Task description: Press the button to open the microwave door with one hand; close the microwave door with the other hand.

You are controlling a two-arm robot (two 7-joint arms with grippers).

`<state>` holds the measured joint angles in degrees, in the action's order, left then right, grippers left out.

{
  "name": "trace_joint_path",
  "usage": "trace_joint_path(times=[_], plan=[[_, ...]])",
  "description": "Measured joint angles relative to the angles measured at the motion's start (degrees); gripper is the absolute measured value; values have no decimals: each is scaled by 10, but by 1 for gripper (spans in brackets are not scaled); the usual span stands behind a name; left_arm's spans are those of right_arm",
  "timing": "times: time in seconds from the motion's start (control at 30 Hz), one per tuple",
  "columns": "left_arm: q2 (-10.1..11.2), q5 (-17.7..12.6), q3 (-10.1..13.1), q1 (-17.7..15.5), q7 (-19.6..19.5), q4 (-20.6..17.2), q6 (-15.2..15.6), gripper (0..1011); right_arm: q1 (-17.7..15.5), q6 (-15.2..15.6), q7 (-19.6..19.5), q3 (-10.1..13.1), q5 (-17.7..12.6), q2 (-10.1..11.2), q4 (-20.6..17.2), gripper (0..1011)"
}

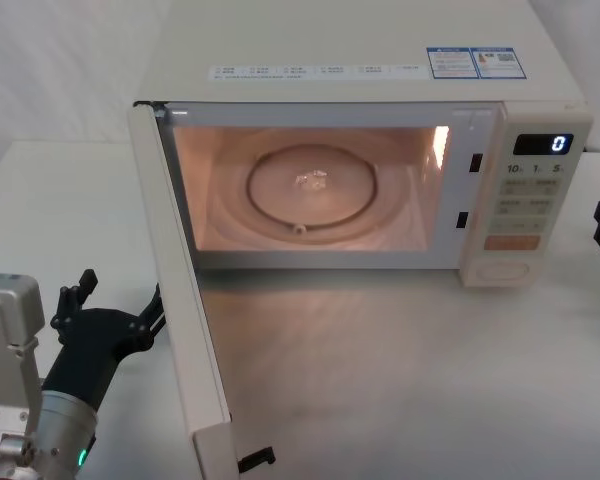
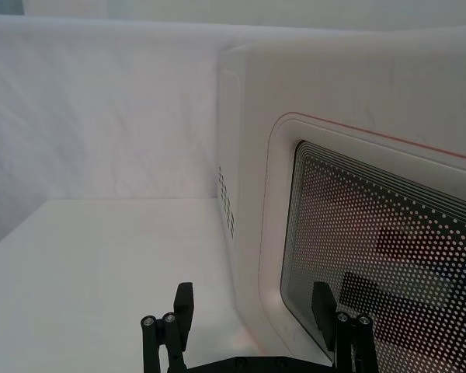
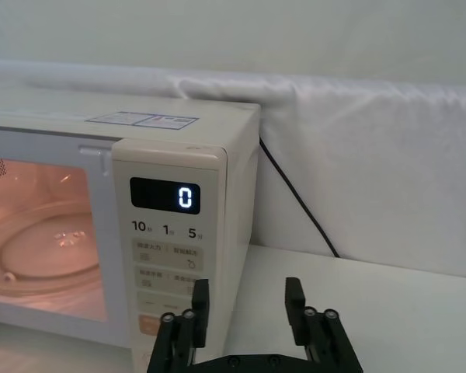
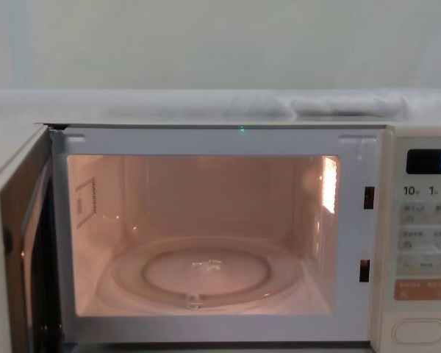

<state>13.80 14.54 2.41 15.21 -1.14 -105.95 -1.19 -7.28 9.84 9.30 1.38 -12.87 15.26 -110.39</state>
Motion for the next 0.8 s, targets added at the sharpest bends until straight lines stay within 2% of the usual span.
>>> trace_joint_path(times=[0.4,0.5,0.8], plan=[[0,0,0,0,0,0,0,1001,0,-1,0,0,0,0,0,958],[0,0,0,0,0,0,0,1001,0,-1,0,0,1,0,0,1002],[0,0,0,0,0,0,0,1001,0,-1,0,0,1,0,0,1002]])
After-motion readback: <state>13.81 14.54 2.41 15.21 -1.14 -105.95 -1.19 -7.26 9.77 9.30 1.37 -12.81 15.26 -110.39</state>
